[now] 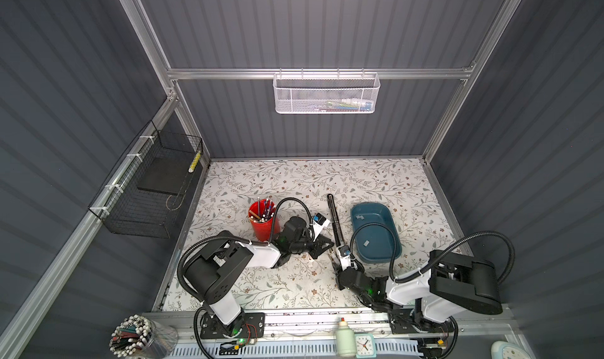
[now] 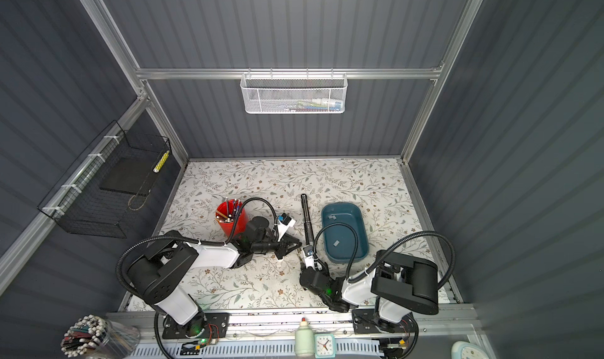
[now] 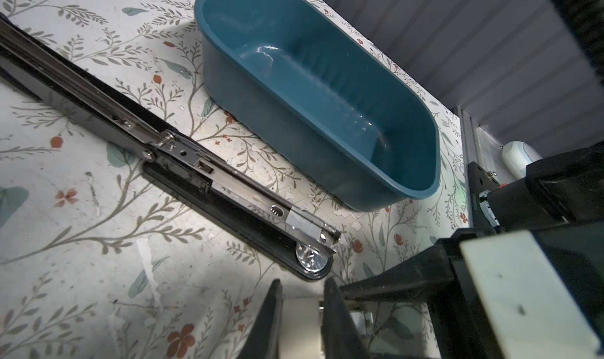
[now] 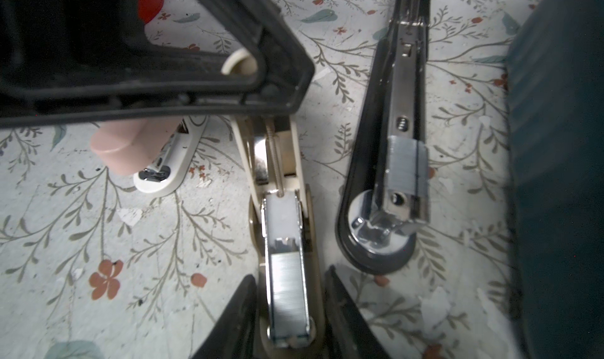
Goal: Load the staples into the stapler
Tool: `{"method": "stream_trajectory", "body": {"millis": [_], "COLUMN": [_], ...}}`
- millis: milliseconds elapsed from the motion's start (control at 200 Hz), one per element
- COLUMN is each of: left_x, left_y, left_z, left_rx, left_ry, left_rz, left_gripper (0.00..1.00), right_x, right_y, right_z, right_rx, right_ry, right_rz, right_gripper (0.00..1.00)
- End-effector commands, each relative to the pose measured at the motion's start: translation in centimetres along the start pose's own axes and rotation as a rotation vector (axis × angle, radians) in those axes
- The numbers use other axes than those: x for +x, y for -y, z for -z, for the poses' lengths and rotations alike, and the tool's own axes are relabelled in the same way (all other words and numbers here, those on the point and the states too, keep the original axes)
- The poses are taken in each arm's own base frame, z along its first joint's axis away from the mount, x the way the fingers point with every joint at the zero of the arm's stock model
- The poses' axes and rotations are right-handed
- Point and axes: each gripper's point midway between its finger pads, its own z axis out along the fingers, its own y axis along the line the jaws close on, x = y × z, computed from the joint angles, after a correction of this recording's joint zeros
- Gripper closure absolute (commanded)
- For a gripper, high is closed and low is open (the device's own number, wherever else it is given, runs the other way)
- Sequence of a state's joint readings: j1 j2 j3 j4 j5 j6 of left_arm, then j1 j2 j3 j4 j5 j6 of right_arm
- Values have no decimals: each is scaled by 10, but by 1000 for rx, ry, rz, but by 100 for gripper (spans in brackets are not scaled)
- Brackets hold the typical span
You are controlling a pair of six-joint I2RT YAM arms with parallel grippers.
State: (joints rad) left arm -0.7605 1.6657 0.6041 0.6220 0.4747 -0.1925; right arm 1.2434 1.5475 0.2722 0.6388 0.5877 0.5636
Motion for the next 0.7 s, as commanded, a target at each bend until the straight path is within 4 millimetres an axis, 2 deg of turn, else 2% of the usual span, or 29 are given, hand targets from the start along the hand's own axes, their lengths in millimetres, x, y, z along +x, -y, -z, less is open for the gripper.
{"method": "stream_trajectory", "body": {"millis": [0,130,280,450,695], "left_x": [-5,-5,10,29,40], "left_y": [7,29,54,57,65], "left_z": [4,6,3,4,3], "left_rx": [11,82,132,153,195], "left_ry": [14,15,-33,-64,-83], "left_rz": [-31,-68,-134,-137,-143], "left_gripper": [76,64,62,59,57], "right_x": [38,36,34,33,32], "right_y": [13,9,6,8,8], "right_z": [4,2,0,2,3], "right_rx": [12,-5,-13,-19,-23], "right_ry": [-121,-107,-98,-85,-81], "right_rz": [42,22,5,-15,-21], "right_gripper": [66,68,70,70,71]}}
